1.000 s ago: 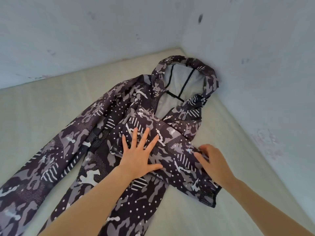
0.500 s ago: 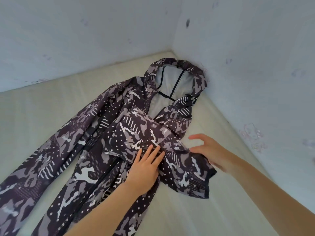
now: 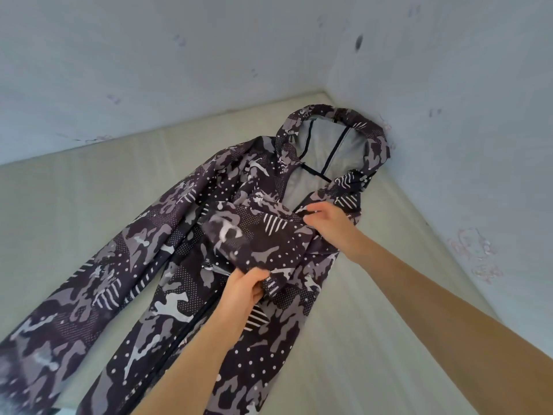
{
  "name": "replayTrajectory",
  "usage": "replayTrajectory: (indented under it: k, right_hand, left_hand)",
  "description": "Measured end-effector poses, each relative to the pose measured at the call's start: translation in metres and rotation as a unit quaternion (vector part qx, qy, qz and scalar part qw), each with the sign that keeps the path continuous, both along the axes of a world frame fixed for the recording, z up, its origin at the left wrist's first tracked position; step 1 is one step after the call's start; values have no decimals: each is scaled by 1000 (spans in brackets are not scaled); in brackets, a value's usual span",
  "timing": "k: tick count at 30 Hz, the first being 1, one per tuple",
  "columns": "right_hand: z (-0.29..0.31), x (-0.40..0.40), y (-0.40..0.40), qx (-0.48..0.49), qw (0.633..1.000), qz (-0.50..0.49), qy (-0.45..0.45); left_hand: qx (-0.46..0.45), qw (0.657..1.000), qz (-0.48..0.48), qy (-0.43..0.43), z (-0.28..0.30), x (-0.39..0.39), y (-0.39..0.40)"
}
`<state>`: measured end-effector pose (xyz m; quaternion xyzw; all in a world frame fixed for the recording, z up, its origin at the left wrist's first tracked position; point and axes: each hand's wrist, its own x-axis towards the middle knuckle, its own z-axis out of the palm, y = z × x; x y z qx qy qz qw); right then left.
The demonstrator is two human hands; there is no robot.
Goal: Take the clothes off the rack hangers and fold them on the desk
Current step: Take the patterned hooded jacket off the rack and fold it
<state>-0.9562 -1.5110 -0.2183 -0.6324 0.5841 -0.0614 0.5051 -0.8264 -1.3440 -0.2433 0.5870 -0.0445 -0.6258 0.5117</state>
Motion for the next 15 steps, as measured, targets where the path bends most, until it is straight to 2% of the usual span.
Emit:
replayTrajectory:
  k: [3,7,9,12,15]
  right_hand:
    - [-16,-1,6,-26,996,77,32]
    - [-21,4,6,-90,972,173,133]
    - [-20,2,2,-104,974,163,114]
    - [-7,-11,-4,-71,993,82,51]
    - [-14,-29,-11,-72,986,82,128]
  left_hand:
    - [62,993,-24,-95,-4,-4,1]
    - [59,988,117,-80,-7,-5,2]
    - [44,986,150,-57,-2,-4,3]
    - [18,989,138,-47,1,-4,4]
    - [65,993,72,-62,-5,-14,5]
